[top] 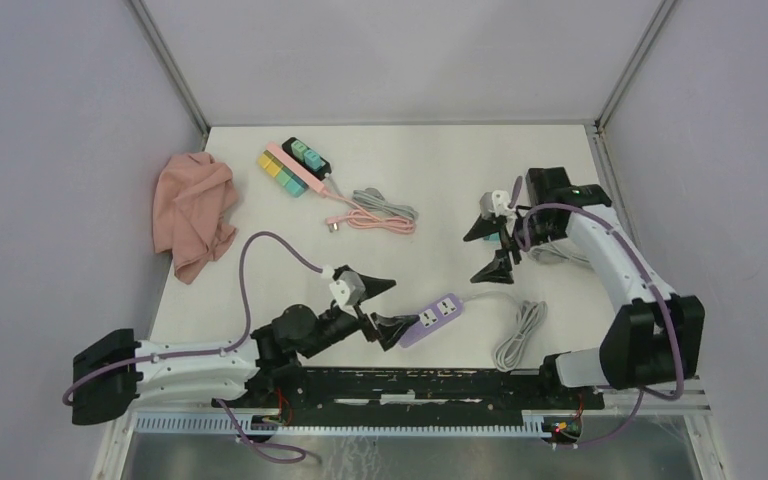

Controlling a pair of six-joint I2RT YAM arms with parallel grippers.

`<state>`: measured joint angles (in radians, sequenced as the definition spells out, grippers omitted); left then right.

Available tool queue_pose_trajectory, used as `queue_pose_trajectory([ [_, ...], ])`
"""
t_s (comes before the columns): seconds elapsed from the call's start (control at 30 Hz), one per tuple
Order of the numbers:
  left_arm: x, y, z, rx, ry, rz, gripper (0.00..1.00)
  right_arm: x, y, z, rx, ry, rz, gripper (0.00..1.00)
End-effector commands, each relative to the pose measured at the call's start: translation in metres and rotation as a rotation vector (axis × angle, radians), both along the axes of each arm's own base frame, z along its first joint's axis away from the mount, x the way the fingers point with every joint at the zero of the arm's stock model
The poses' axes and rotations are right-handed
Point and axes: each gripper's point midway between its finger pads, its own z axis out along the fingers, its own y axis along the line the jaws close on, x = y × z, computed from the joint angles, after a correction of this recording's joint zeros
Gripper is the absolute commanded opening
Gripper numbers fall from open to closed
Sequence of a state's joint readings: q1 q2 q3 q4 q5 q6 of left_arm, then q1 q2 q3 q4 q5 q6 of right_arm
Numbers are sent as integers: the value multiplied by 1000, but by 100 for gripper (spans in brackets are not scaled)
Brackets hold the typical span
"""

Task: Pull the plug off the socket
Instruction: Move the socket to the center of the board.

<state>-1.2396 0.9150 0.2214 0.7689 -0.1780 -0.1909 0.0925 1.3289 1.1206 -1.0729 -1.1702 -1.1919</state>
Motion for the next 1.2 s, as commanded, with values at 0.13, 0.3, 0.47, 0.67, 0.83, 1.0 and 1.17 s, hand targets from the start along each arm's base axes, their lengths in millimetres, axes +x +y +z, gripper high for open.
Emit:
queue_pose_trajectory([
  [0.13, 24, 40, 29, -152, 151, 151, 99, -68, 38, -38, -94, 11, 377, 100],
  [0.3, 44, 61, 26, -171, 217, 224, 99, -54, 54, -81, -295, -145, 323, 100],
  [0.47, 74, 78, 21, -187, 303, 253, 99, -66, 68, -107, -399, -185, 403, 100],
  [0.67, 103, 91, 15, -180, 372, 304, 99, -67, 92, -138, -537, -255, 423, 100],
  [0.83, 103, 94, 6, -190, 390, 318, 99, -67, 99, -156, -604, -291, 424, 98],
  [1.0, 96, 111, -6, -200, 396, 380, 100, -66, 101, -167, -661, -308, 440, 85],
  [1.17, 89, 123, -7, -223, 387, 411, 100, -64, 100, -171, -698, -305, 440, 65],
])
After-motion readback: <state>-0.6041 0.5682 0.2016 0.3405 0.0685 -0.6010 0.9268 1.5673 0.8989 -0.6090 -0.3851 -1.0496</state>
